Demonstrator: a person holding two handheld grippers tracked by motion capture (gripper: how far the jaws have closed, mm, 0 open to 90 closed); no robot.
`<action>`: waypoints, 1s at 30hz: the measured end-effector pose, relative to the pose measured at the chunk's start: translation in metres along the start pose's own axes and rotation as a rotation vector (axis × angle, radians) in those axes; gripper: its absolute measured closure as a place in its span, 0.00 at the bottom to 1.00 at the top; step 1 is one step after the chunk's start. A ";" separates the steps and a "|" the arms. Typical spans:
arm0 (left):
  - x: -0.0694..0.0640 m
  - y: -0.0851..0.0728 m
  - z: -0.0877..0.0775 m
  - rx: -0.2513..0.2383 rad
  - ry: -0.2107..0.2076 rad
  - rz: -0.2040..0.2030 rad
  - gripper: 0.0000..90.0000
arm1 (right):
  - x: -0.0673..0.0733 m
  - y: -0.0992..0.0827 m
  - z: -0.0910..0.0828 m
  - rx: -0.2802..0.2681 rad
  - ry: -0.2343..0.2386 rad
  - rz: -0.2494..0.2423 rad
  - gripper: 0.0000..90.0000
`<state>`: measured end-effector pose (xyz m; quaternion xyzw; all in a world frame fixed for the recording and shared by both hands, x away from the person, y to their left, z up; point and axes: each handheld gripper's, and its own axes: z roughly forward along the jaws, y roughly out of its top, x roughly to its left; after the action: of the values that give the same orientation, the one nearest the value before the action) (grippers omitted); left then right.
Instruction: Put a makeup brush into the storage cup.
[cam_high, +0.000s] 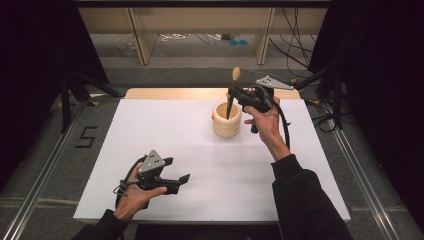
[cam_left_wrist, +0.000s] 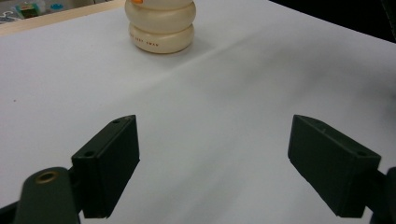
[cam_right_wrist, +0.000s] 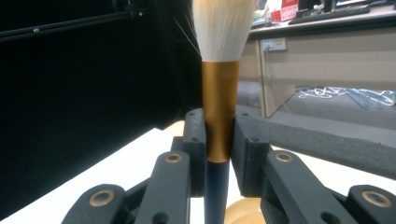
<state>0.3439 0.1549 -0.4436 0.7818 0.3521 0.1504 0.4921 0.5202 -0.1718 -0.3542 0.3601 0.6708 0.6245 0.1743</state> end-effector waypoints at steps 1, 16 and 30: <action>0.000 0.000 0.000 0.000 0.000 0.001 0.18 | -0.001 0.001 0.001 -0.007 -0.005 -0.005 0.86; -0.002 0.000 0.001 0.005 -0.018 -0.013 0.18 | -0.020 -0.005 0.009 -0.019 -0.051 0.019 0.86; -0.001 0.000 0.001 0.000 -0.004 -0.004 0.18 | -0.022 -0.005 0.021 -0.015 -0.056 0.005 0.86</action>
<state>0.3437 0.1534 -0.4441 0.7814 0.3526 0.1477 0.4932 0.5478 -0.1721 -0.3666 0.3776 0.6602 0.6196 0.1942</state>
